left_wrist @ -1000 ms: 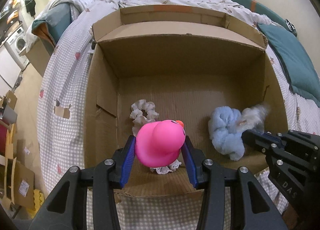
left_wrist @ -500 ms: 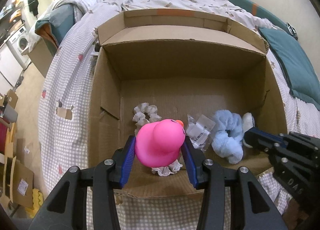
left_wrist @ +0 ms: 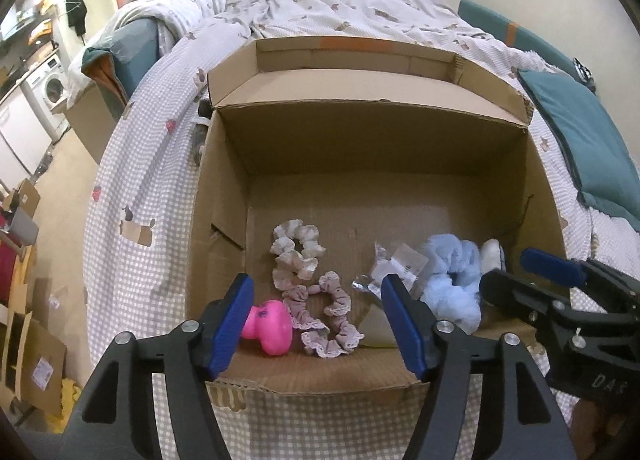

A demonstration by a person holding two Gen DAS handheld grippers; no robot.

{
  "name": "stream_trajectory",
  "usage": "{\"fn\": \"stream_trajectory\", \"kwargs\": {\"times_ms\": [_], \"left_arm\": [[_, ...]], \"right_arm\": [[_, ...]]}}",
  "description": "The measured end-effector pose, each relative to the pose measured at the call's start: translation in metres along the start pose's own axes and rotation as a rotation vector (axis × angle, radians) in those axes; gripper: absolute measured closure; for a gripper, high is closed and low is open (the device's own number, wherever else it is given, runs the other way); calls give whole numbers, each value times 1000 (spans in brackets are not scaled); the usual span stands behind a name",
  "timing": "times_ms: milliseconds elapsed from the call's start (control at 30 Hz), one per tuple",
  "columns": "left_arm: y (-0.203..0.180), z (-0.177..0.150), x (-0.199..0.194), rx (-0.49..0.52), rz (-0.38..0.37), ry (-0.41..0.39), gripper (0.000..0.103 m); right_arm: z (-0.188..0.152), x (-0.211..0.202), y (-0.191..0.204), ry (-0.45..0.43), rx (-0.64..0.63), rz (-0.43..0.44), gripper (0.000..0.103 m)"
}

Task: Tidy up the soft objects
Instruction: 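Open both tools to release the duck and bag into the box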

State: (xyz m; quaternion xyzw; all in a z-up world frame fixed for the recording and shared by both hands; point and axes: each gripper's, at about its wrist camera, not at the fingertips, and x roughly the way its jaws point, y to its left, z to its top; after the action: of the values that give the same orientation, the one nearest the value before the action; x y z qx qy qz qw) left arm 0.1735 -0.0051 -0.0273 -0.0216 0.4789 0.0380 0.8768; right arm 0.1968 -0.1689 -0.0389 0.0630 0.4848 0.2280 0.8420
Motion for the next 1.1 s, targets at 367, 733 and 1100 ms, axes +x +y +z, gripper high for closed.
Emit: {"fn": "stream_trajectory", "kwargs": {"times_ms": [367, 733, 1100], "left_arm": [[-4, -2, 0, 17, 5, 1, 37], [-4, -8, -9, 27, 14, -15, 37], [6, -28, -37, 25, 5, -42, 37]], "right_arm": [[1, -2, -7, -19, 30, -54, 18], [-2, -7, -4, -42, 6, -106, 18], [-17, -31, -1, -88, -6, -137, 0]]}}
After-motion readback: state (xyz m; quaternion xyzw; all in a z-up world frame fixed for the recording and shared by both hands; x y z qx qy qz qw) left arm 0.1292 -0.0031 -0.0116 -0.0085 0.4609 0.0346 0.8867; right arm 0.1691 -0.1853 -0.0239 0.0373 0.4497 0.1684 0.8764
